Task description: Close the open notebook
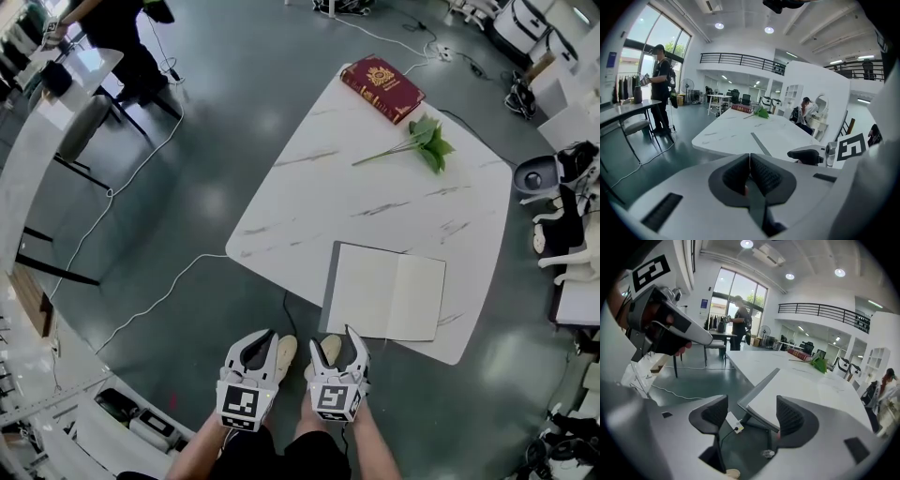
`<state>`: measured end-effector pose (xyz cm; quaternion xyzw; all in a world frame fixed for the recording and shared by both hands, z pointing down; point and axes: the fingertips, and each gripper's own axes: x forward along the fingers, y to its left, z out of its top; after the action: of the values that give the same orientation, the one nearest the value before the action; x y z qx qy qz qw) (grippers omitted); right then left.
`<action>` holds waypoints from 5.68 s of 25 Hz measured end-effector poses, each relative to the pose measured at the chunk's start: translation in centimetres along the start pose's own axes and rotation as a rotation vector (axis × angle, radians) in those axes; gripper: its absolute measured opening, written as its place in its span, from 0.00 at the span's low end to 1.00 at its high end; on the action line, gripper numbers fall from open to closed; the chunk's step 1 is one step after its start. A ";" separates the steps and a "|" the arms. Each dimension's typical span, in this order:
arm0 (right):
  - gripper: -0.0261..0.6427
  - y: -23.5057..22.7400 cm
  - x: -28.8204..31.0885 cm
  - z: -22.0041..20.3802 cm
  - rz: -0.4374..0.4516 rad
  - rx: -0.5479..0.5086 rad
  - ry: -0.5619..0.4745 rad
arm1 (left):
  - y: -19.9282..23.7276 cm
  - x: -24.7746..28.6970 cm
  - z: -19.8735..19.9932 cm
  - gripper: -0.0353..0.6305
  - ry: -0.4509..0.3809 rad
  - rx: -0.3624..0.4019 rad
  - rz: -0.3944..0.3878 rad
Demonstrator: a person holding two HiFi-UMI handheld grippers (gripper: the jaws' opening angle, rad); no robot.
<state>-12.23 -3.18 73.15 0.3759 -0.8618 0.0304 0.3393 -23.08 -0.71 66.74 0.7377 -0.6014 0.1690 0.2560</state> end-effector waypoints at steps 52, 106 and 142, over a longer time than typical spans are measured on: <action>0.09 -6.0 -8.3 5.6 -0.180 0.052 -0.129 | -5.6 -4.7 7.2 0.09 -0.082 0.147 -0.045; 0.10 -27.7 -16.9 -3.3 -0.476 0.482 -0.146 | -25.9 8.3 15.5 0.09 -0.056 0.344 -0.332; 0.12 -32.6 -10.5 -14.6 -0.373 0.552 0.037 | -30.8 19.0 10.4 0.09 0.085 0.290 -0.307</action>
<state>22.86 -15.49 71.38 0.6045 -0.7308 0.2071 0.2400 10.44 -17.48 63.49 0.8419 -0.4400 0.2436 0.1953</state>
